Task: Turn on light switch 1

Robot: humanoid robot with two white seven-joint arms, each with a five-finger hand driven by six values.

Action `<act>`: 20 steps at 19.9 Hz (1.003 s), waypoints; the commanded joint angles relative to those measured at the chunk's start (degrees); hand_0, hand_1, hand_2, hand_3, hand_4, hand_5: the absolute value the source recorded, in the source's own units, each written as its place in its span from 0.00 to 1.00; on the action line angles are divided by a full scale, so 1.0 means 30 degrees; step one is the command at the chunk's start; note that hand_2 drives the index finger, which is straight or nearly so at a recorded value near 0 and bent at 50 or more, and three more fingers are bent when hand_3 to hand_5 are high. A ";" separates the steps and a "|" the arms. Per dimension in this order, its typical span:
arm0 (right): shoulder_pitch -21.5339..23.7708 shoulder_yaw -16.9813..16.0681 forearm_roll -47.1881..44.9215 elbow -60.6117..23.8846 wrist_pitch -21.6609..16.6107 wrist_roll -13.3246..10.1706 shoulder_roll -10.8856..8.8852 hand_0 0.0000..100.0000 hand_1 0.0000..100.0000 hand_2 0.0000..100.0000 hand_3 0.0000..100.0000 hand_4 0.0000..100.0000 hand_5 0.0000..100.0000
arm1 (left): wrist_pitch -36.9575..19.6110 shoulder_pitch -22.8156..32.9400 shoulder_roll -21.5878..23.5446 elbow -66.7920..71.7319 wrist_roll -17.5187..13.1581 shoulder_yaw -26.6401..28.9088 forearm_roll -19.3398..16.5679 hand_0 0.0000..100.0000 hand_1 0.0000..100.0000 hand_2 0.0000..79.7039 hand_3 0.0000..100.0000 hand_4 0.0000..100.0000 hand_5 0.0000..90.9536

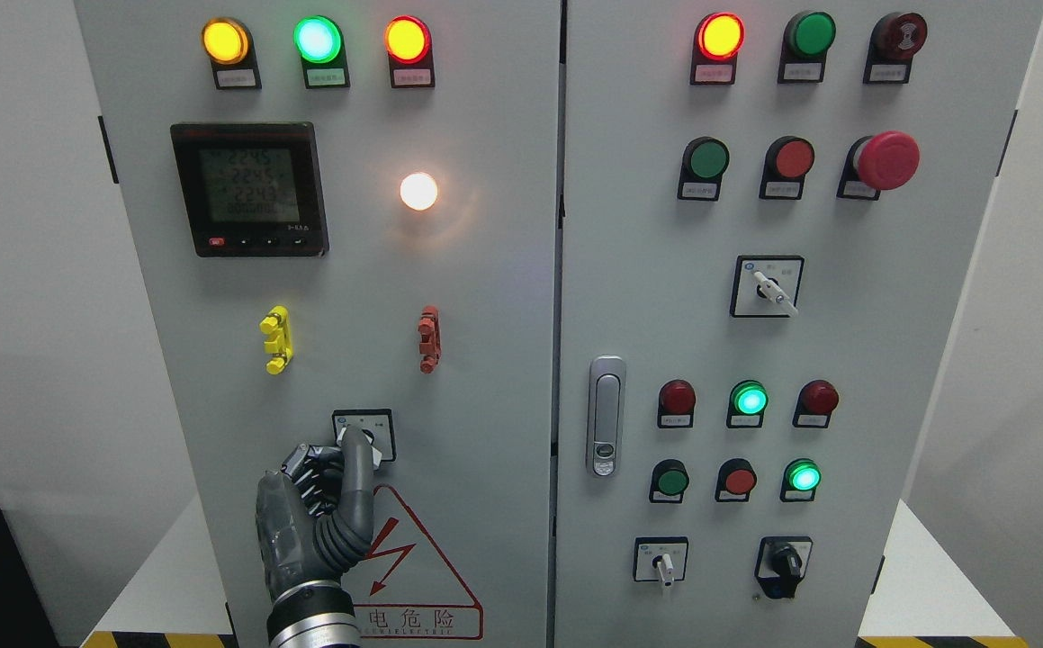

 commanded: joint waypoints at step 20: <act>0.0000 0.0000 0.0000 0.0005 -0.0015 0.0015 0.0000 0.05 0.00 0.00 0.00 0.00 0.00 | -0.0363 0.1004 0.0147 -0.0224 -0.0389 -0.0004 0.0025 0.14 0.37 0.82 0.94 0.91 0.92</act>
